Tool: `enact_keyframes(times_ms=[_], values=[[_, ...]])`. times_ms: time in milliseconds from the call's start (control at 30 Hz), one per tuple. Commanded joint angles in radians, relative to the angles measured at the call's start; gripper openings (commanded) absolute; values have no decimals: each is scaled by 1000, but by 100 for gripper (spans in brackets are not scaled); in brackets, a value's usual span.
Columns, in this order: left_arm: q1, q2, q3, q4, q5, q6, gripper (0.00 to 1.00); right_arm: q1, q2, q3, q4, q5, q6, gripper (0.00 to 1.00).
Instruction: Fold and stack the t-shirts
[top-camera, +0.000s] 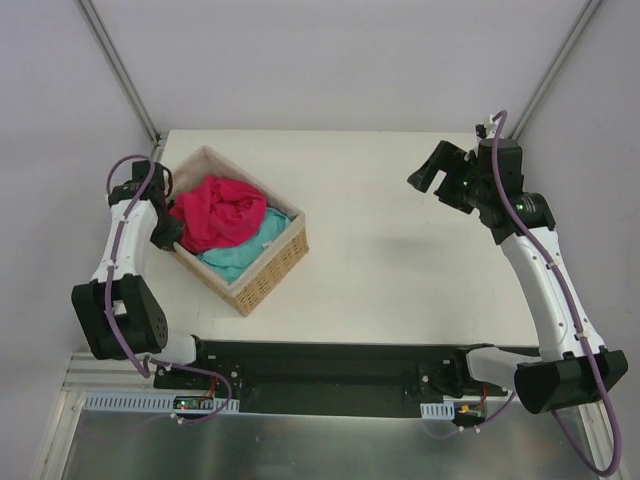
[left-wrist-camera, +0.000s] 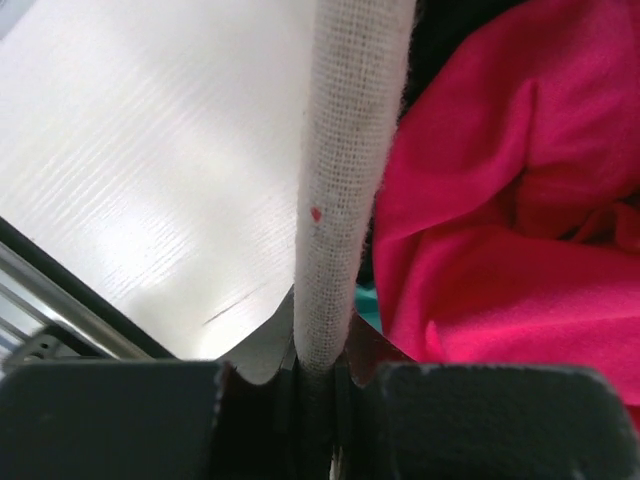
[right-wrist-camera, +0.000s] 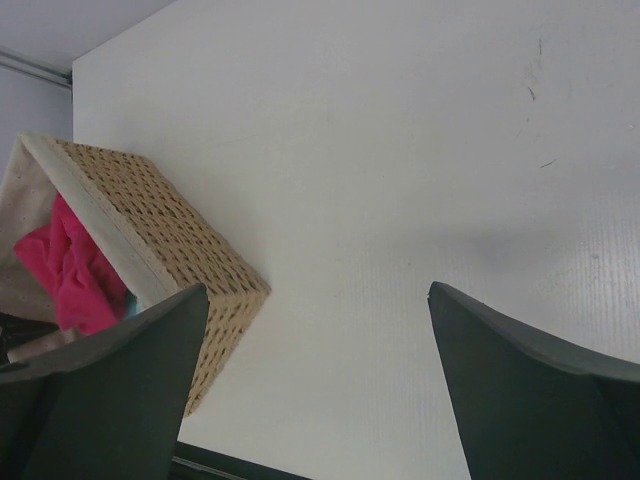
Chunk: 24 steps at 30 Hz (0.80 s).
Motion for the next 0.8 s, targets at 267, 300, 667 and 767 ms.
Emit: enact_keyframes(times_ms=[267, 300, 667, 767], values=[[219, -323, -145, -58, -195, -270, 0, 4, -25, 17, -3, 9, -14, 96], [274, -363, -159, -60, -203, -278, 0, 6, -19, 20, -1, 3, -15, 96], [411, -367, -214, 124, 85, 4, 0, 4, 35, 50, 6, -58, -24, 96], [408, -286, -171, 207, 238, 136, 0, 4, 30, 38, 9, -48, -24, 96]])
